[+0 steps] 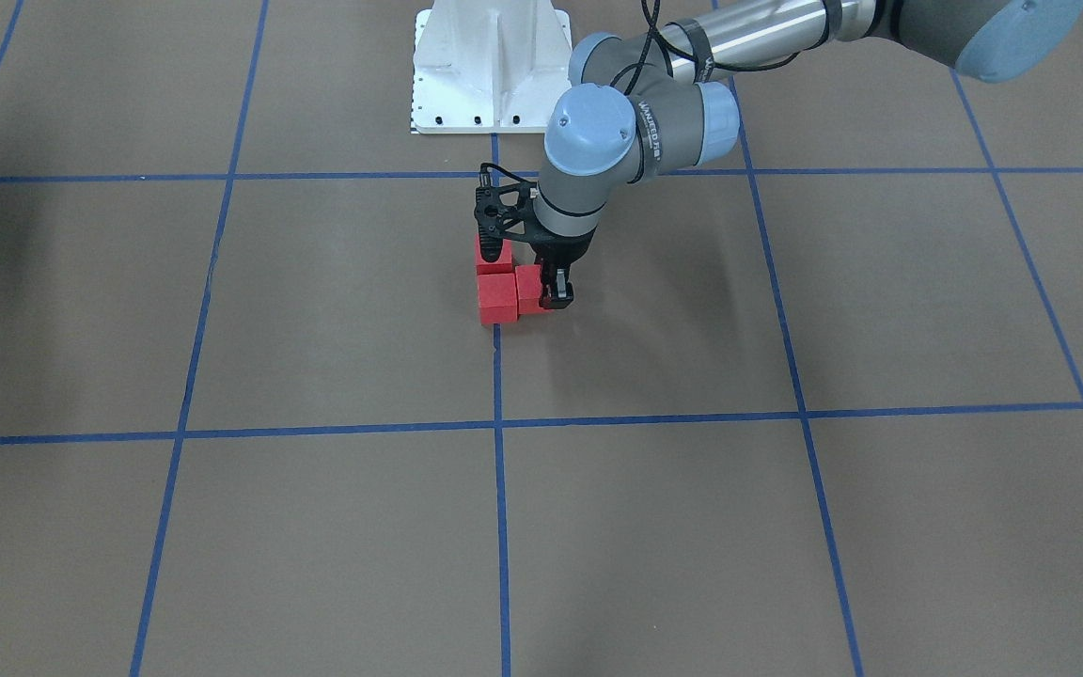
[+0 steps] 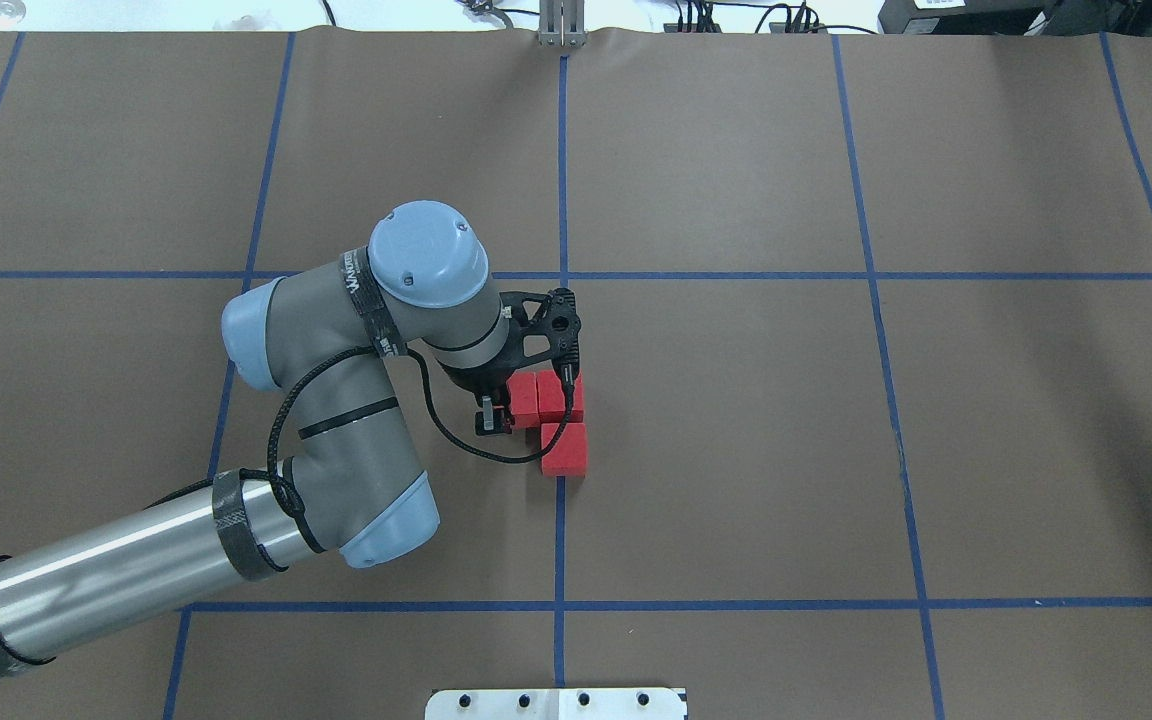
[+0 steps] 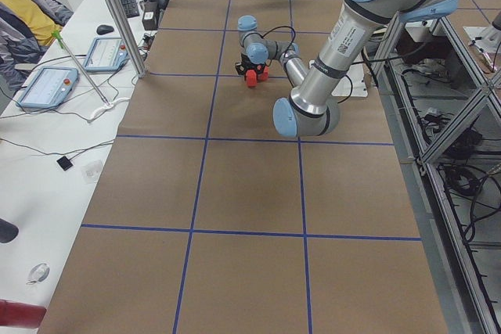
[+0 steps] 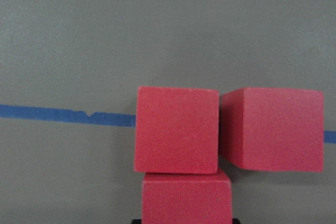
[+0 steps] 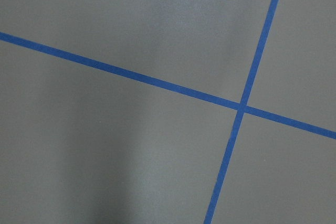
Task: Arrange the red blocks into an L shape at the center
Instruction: 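Lower the red cube onto the table beside the center cubes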
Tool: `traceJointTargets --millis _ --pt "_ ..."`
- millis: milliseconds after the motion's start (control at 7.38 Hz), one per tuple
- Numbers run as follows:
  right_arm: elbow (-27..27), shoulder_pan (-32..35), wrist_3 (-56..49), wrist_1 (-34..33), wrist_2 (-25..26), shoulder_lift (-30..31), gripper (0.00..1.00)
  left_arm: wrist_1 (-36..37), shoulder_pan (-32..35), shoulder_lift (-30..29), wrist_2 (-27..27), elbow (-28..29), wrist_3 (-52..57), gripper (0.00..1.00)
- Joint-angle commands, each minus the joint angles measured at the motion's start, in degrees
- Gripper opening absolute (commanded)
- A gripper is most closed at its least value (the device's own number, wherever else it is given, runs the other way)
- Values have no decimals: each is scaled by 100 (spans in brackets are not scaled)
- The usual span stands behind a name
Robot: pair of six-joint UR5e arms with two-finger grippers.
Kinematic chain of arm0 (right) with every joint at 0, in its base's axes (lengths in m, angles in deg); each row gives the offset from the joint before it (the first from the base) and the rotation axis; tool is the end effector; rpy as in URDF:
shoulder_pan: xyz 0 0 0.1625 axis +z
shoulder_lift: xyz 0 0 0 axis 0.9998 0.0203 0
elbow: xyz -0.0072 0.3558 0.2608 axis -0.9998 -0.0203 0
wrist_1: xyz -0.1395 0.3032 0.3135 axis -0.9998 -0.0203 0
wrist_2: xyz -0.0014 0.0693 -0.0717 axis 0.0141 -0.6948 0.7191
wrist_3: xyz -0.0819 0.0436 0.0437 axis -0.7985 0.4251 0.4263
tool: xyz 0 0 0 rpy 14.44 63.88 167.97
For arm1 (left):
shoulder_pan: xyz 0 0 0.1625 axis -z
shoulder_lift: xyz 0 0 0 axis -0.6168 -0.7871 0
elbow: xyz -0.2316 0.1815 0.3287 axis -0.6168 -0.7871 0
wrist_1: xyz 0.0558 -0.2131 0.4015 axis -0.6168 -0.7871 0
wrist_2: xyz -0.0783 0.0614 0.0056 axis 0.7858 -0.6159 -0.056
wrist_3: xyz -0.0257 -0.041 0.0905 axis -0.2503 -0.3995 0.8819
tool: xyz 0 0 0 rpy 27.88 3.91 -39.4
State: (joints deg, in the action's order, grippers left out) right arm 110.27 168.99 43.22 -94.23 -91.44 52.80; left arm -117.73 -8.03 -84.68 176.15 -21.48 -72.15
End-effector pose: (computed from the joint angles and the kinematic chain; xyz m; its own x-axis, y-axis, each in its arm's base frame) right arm -0.0263 -0.5511 0.5767 0.7373 -0.2739 0.6176 0.2006 0.9617 0.1870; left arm 0.6236 -0.4663 0.1965 0.0239 0.9979 -0.0604 -0.6211 0.0622 0.7812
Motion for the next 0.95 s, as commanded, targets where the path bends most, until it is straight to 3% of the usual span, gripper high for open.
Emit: traceJointTargets --millis 0,678,814 --pt "0 0 0 0 0 -9 99 -22 0 4 -20 0 43 16" --pt "0 0 0 0 0 -18 99 -13 9 4 -20 35 43 18" --pt "0 0 0 0 0 -18 99 -13 9 4 -20 44 43 25"
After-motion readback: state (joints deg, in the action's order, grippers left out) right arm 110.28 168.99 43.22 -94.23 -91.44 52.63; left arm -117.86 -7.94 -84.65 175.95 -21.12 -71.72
